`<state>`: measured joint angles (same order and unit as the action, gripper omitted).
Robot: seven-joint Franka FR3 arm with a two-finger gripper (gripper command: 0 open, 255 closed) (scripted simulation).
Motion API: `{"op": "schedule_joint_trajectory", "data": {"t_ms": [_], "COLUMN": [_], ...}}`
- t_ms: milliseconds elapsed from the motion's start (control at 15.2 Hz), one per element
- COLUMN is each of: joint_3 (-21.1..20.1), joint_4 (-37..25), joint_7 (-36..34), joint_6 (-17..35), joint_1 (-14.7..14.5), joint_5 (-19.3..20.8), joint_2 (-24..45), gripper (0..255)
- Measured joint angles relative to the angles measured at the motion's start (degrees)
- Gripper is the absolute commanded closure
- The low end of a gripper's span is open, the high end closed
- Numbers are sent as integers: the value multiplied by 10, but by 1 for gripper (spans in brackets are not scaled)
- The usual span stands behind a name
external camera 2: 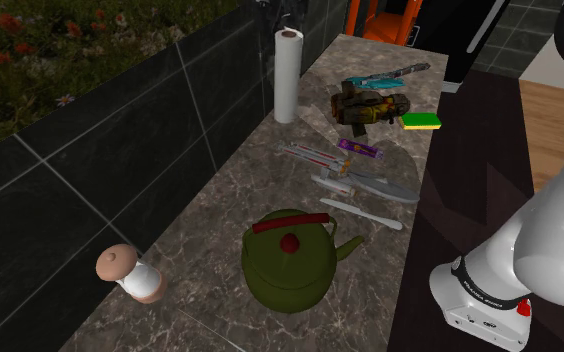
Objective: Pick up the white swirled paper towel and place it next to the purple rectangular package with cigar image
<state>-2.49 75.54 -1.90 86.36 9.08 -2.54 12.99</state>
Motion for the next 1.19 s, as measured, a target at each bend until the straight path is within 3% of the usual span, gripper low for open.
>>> {"op": "schedule_joint_trajectory", "data": {"t_ms": [594, 990, 1188], "joint_3": [40, 64, 67], "joint_4": [-95, -287, -250], "joint_7": [104, 174, 187], "joint_6": [-84, -190, -170], "joint_1": [69, 127, 134], "joint_5": [-6, -16, -15], "joint_2": [17, 105, 90], "gripper": [255, 255, 255]}}
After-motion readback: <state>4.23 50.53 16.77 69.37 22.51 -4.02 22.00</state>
